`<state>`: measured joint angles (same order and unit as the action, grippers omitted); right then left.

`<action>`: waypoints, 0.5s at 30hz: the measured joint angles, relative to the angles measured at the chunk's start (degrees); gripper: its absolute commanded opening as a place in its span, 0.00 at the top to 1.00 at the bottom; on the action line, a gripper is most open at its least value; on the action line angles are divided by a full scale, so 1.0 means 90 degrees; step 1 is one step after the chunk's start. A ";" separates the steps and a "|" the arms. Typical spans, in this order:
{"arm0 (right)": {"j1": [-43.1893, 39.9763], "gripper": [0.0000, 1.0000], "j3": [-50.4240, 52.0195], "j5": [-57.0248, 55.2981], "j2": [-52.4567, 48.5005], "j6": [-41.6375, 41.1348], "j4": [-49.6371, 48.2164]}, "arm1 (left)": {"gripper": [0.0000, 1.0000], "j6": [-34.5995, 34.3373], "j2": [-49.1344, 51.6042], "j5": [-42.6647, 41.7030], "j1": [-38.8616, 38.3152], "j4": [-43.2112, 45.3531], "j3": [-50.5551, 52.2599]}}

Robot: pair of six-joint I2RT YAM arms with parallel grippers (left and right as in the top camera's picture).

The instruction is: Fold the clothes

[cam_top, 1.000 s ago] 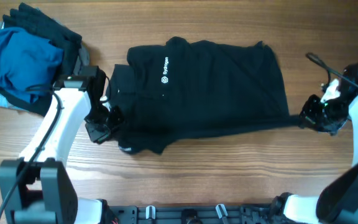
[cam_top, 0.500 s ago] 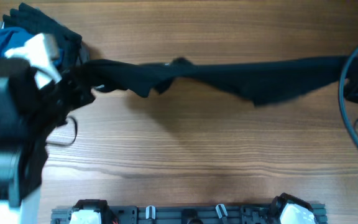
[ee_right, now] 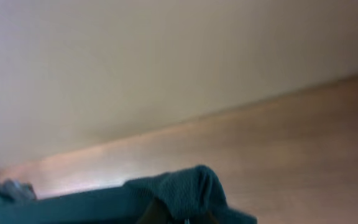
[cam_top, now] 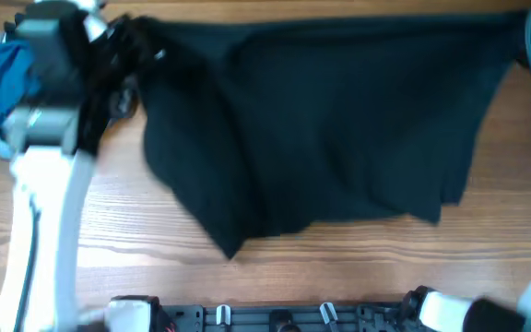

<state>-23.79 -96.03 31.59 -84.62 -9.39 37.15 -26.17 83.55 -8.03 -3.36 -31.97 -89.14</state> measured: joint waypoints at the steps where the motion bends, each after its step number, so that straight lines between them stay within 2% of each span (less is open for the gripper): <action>1: 0.0002 0.96 0.0000 0.0034 -0.0080 -0.0017 -0.0061 | 0.96 0.0000 0.0330 -0.0010 -0.0005 0.0444 0.0024; 2: 0.0027 0.96 0.0036 0.0352 -0.0563 -0.0347 -0.1015 | 0.96 -0.0010 0.0804 -0.0049 -0.0017 0.1379 0.0041; 5: 0.0053 0.96 0.0092 0.0741 -0.1037 -0.1151 -0.2866 | 0.96 -0.0284 0.1613 -0.0090 -0.0036 0.2929 0.0024; 6: 0.0058 0.96 0.0109 0.0877 -0.1105 -0.1511 -0.3687 | 0.96 -0.0410 0.1751 -0.0092 -0.0041 0.3288 -0.0036; 9: 0.0056 0.96 0.0104 0.1013 -0.0984 -0.2030 -0.4826 | 0.96 -0.0661 0.1814 -0.0087 -0.0046 0.3534 -0.0738; 11: 0.0046 0.96 0.0066 0.1025 -0.0794 -0.2101 -0.4583 | 0.96 -0.0697 0.1790 -0.0090 -0.0044 0.3179 -0.1520; 12: 0.0036 0.96 0.0032 0.1035 -0.0692 -0.2059 -0.4155 | 0.96 -0.0704 0.1715 -0.0085 -0.0041 0.2531 -0.1948; 15: 0.0000 0.96 -0.0102 0.0908 -0.0486 -0.1469 -0.1911 | 0.96 -0.0729 0.1365 -0.0085 -0.0034 0.0605 -0.2380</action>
<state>-23.79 -96.95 39.77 -88.99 -22.61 19.94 -32.73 95.83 -8.80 -3.66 -26.52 -110.56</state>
